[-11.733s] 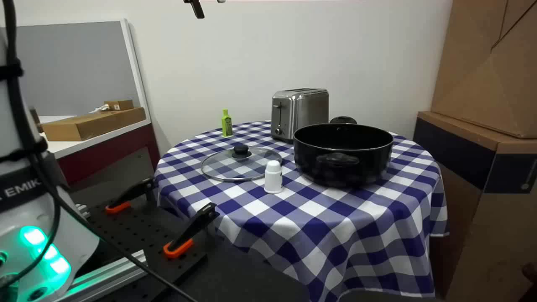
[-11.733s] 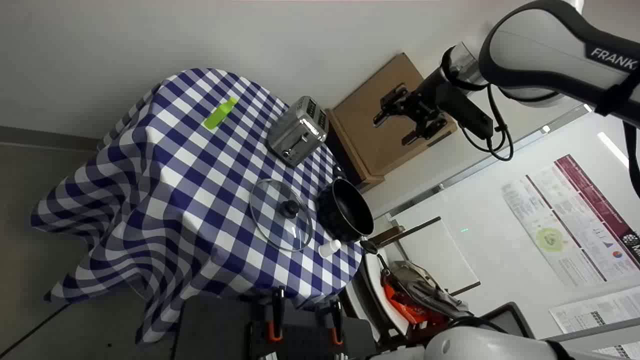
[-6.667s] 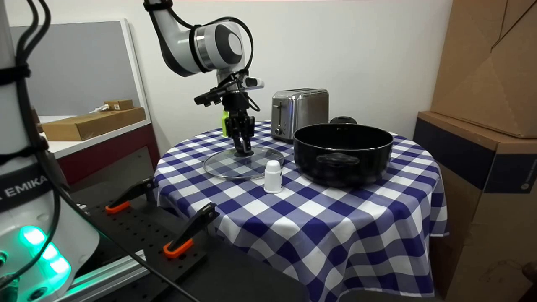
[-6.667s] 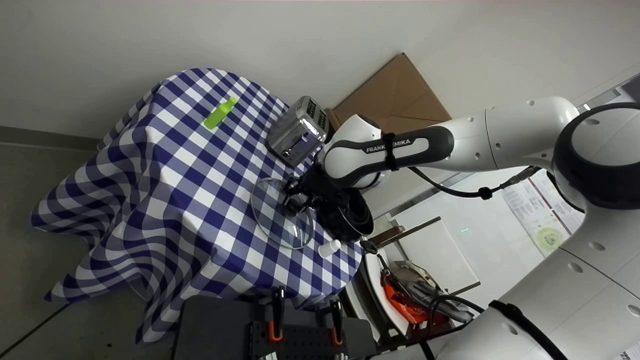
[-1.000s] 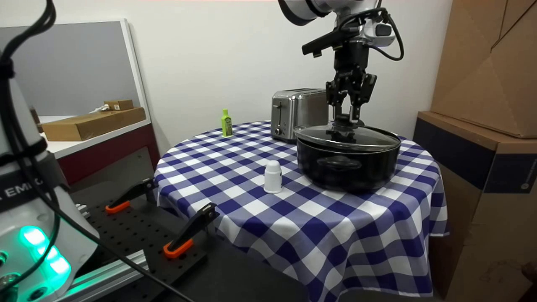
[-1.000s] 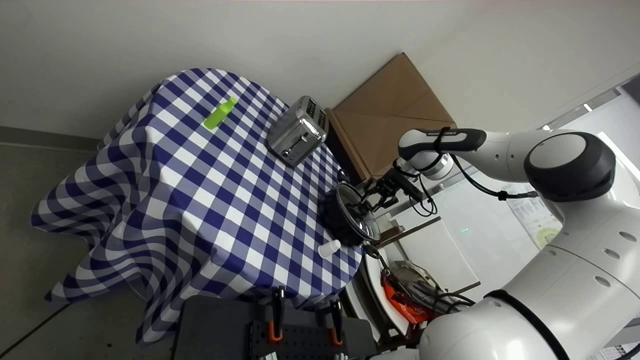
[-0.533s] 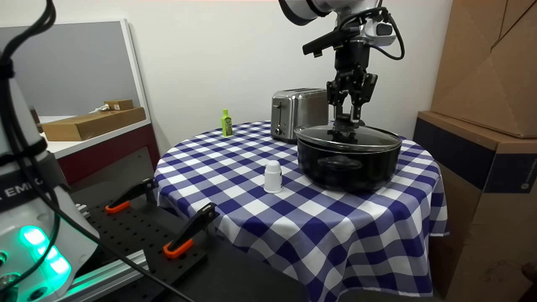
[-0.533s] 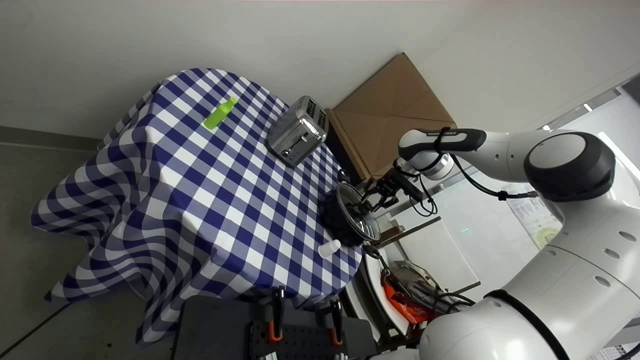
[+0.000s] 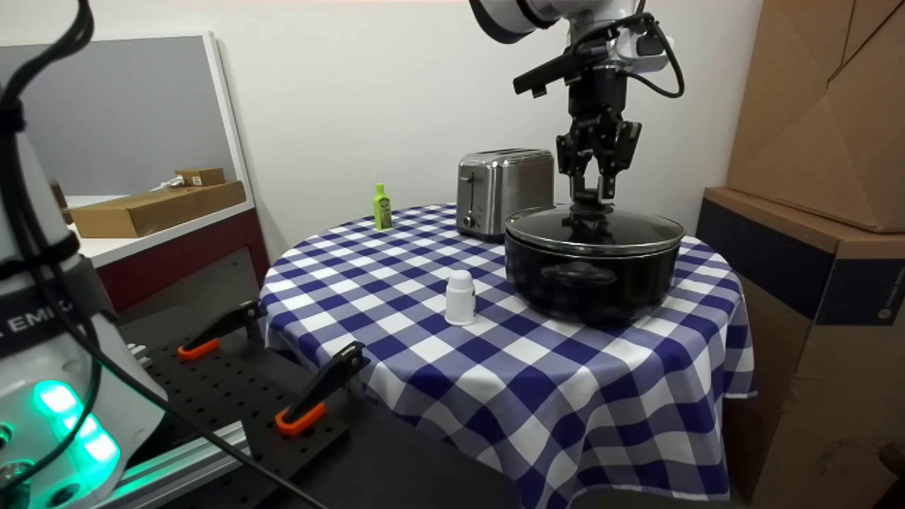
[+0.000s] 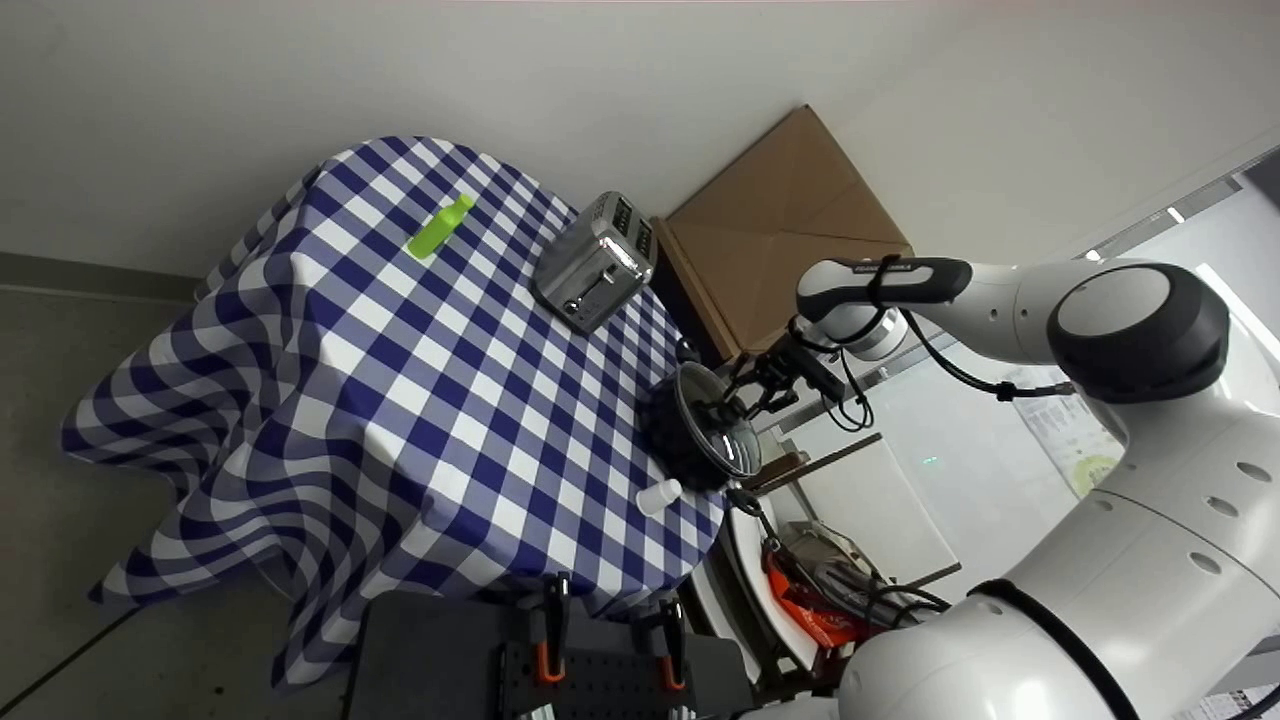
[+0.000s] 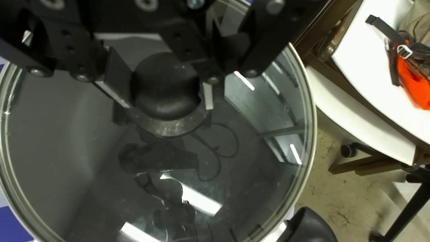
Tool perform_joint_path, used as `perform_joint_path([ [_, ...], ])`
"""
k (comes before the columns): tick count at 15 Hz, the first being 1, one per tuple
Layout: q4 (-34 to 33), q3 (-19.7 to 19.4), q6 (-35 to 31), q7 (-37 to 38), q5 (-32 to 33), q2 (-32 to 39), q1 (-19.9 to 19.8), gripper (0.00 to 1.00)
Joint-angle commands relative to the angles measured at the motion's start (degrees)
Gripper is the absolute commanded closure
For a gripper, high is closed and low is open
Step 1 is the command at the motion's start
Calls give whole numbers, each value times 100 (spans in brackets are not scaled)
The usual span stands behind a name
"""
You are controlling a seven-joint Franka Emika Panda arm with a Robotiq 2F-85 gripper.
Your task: Put the glass lid on the black pot
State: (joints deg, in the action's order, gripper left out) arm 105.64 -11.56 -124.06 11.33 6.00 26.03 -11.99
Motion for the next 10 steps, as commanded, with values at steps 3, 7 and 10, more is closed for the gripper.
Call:
perform_joint_path([
  [3,-30,-64,-96,115,84,5,153,74],
  [7,0,-22,-176,84,17,33,171,74],
  [10,1,4,-151,73,-52,41,173,22],
])
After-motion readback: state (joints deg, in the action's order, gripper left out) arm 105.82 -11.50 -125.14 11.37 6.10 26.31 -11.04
